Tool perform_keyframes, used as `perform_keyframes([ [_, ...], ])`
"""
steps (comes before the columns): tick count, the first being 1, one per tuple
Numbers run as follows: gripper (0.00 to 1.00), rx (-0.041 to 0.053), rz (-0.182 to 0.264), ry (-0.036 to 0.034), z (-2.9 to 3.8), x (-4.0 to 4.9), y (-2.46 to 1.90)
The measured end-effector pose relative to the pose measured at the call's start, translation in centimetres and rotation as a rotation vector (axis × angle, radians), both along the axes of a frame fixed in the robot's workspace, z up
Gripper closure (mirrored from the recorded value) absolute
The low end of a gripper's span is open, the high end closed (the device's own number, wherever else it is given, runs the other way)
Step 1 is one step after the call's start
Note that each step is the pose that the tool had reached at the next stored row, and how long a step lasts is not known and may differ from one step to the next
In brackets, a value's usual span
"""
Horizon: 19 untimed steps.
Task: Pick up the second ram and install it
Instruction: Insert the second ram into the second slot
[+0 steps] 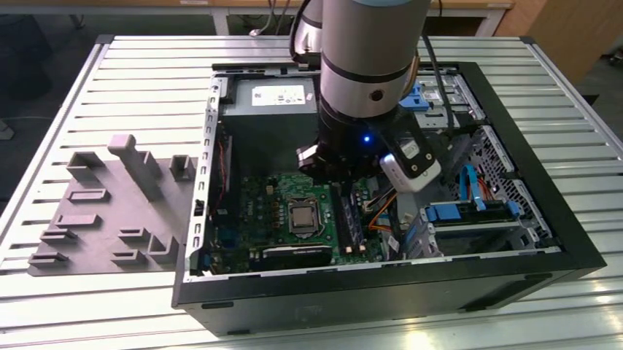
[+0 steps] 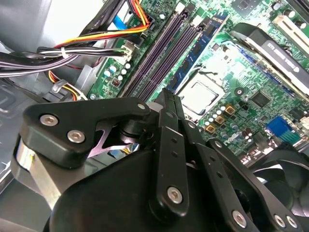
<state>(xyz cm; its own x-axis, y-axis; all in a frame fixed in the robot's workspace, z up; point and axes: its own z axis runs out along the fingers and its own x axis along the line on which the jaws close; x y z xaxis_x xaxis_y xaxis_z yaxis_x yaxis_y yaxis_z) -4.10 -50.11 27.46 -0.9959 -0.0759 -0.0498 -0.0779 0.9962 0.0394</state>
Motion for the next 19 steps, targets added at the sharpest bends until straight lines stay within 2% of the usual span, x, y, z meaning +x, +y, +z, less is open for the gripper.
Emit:
perform_keyframes([
  [19,0.89,0.0000,0.000,0.0000,-0.21,0.55,0.00],
])
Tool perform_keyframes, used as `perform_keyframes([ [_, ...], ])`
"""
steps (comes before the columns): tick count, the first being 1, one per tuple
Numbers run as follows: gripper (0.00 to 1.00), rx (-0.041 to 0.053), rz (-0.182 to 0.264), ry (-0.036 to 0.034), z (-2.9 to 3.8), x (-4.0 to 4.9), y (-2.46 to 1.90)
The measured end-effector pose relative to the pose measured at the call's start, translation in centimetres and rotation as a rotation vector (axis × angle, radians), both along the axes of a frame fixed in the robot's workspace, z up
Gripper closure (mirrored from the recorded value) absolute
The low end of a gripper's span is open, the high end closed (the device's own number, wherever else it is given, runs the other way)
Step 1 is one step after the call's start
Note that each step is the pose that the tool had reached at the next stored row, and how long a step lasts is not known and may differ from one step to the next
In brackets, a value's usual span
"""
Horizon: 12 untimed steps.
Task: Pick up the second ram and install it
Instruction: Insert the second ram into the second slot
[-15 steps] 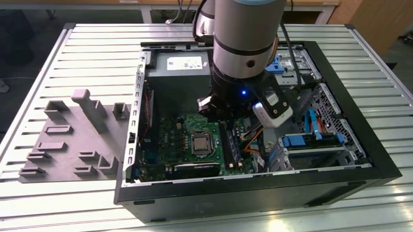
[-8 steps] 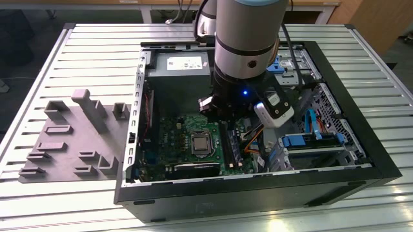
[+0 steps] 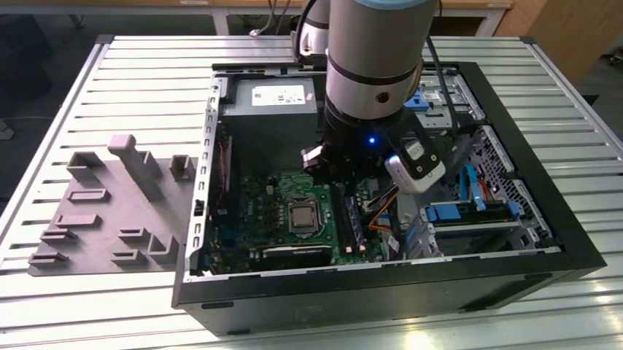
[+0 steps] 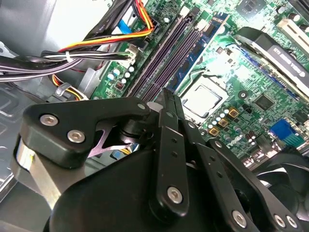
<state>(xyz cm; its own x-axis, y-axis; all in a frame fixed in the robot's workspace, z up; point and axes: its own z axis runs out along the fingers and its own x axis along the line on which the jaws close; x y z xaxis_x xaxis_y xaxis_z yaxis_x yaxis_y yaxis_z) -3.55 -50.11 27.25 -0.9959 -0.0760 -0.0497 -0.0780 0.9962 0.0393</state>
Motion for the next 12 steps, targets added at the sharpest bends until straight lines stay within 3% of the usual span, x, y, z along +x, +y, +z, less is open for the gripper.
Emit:
perform_keyframes([
  [12,0.89,0.0001,0.000,0.0000,-0.37,0.01,0.00],
])
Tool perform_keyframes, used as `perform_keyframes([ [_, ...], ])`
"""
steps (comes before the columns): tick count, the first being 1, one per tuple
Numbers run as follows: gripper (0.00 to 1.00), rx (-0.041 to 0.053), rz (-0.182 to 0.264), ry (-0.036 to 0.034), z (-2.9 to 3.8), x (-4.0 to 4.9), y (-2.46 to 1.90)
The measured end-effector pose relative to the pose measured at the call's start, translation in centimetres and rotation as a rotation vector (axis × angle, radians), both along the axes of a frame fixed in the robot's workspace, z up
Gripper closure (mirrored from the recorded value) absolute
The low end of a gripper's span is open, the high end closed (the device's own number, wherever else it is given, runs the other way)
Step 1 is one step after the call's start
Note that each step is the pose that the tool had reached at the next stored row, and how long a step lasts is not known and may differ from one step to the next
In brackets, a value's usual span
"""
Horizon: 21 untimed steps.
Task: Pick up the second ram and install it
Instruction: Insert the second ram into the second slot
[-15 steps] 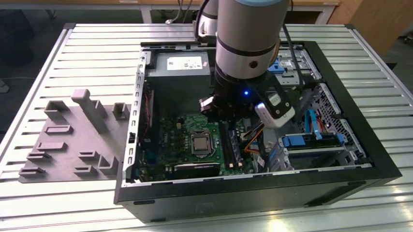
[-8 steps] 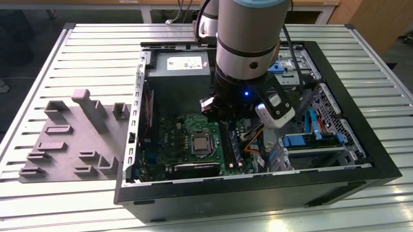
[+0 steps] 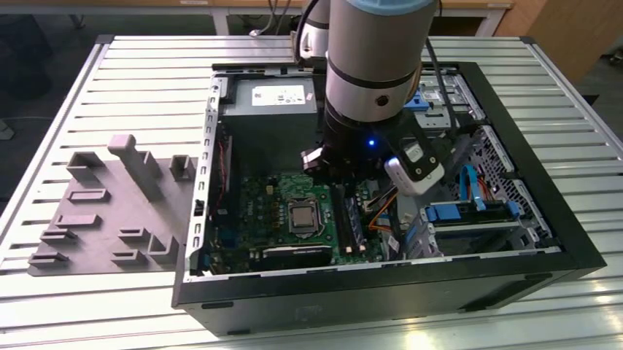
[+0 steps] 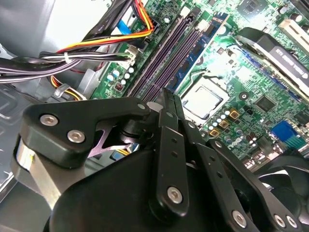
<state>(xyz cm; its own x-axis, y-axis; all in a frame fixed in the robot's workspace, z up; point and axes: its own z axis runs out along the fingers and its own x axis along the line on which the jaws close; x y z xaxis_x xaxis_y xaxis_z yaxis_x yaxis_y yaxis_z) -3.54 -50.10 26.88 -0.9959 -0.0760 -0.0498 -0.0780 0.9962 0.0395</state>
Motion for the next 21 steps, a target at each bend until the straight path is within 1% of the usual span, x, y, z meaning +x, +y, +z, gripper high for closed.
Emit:
perform_keyframes([
  [11,0.89,0.0004,-0.004,0.0001,-0.71,0.01,0.04],
  [15,0.89,0.0007,-0.020,0.0000,-0.90,0.00,0.07],
  [17,0.89,0.0006,-0.025,0.0000,-0.98,-0.01,0.15],
  [21,0.89,0.0007,-0.030,0.0000,-1.17,0.00,0.46],
])
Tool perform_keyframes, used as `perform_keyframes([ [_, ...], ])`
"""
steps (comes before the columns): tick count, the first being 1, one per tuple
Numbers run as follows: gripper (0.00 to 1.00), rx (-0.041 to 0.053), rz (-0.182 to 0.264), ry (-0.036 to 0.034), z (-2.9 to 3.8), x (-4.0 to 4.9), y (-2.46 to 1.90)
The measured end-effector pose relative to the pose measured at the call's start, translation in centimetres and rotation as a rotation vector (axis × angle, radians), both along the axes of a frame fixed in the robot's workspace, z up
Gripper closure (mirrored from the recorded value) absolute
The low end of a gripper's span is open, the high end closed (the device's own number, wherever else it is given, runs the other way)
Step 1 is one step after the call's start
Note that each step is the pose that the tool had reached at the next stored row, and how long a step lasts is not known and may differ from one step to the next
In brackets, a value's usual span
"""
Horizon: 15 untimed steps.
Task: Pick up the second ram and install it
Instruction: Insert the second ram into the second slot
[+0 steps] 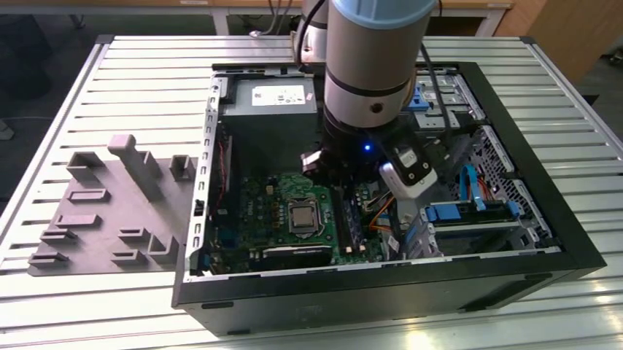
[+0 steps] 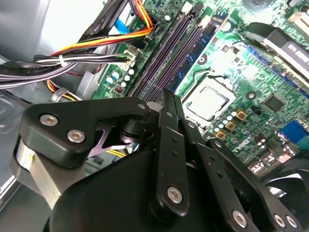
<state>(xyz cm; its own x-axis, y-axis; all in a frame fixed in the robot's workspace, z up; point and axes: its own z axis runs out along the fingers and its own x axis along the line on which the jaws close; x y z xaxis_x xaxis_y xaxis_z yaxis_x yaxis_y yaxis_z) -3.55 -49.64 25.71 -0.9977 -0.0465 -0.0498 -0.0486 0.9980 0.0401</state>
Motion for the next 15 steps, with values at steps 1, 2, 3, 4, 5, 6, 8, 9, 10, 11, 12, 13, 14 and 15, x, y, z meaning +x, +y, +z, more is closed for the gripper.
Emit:
perform_keyframes([
  [1,0.89,0.0000,0.000,0.0000,-0.05,0.00,0.10],
  [2,0.89,0.0000,-0.001,0.0000,-0.11,0.00,0.18],
  [3,0.89,0.0001,-0.001,0.0000,-0.19,0.01,0.24],
  [4,0.89,0.0002,-0.001,-0.0001,-0.29,0.00,0.30],
  [5,0.89,0.0001,-0.002,0.0000,-0.38,0.00,0.35],
  [6,0.89,0.0000,-0.002,0.0000,-0.45,0.00,0.38],
  [8,0.89,0.0001,-0.003,0.0000,-0.59,0.00,0.44],
  [9,0.89,0.0003,-0.003,0.0001,-0.66,0.00,0.48],
  [10,0.89,0.0012,-0.003,0.0000,-0.74,0.00,0.52],
  [11,0.89,0.0029,-0.005,0.0000,-1.12,-0.01,0.64],
  [12,0.89,0.0028,-0.005,0.0000,-1.43,-0.08,0.72],
  [13,0.89,0.0027,-0.005,0.0001,-1.48,-0.09,0.76],
  [14,0.89,0.0028,-0.005,0.0001,-1.53,-0.09,0.79],
  [15,0.89,0.0028,-0.006,0.0000,-1.59,-0.11,0.83],
])
